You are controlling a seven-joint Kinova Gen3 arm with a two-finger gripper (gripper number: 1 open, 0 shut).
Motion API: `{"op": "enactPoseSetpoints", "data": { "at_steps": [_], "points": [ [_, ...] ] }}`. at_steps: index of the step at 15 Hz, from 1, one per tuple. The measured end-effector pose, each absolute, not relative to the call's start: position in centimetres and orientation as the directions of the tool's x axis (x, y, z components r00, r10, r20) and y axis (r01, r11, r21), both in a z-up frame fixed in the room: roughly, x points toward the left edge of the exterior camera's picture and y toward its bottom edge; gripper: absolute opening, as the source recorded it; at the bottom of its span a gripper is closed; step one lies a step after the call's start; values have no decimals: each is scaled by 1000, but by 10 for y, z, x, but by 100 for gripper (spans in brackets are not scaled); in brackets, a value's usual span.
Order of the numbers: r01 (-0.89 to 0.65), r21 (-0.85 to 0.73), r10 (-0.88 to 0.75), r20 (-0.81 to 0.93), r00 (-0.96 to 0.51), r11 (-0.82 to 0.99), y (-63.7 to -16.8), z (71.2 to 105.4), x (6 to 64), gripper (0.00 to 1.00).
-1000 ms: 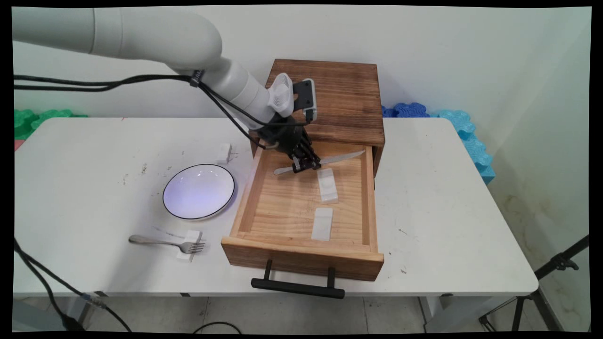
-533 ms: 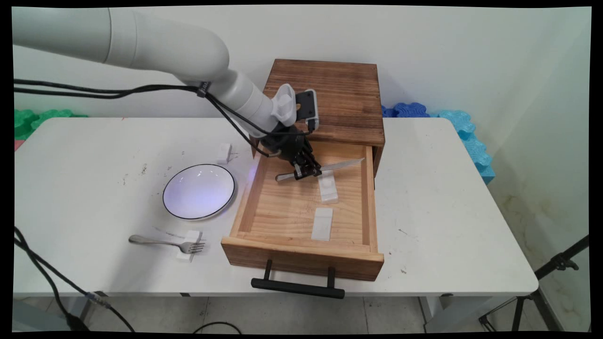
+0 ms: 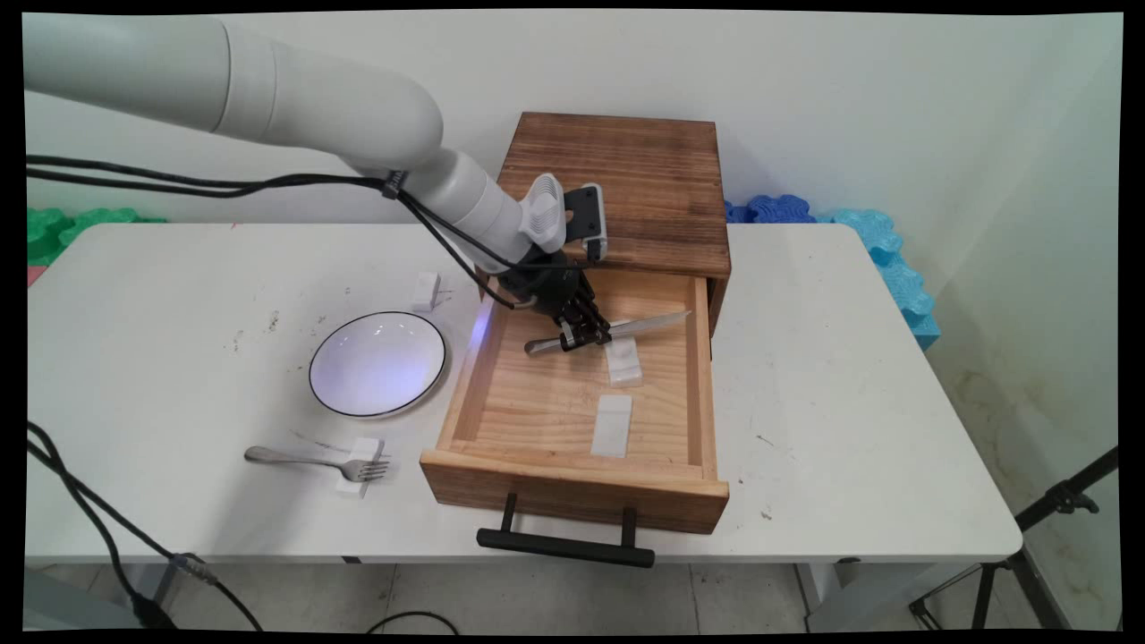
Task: Place the picked object into the drawer
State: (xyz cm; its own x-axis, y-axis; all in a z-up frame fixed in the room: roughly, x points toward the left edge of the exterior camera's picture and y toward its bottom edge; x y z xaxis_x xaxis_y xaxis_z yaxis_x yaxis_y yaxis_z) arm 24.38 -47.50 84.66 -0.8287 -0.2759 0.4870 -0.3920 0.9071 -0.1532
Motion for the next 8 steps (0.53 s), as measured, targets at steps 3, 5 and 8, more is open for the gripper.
{"op": "enactPoseSetpoints", "data": {
  "at_steps": [3,5,8],
  "points": [
    [-393,-149,-279,487,-828,907,-476,841,243,0],
    [-394,-147,-280,487,-827,907,-477,838,243,0],
    [-394,-146,-281,488,-826,907,-477,835,243,100]
  ]
}}
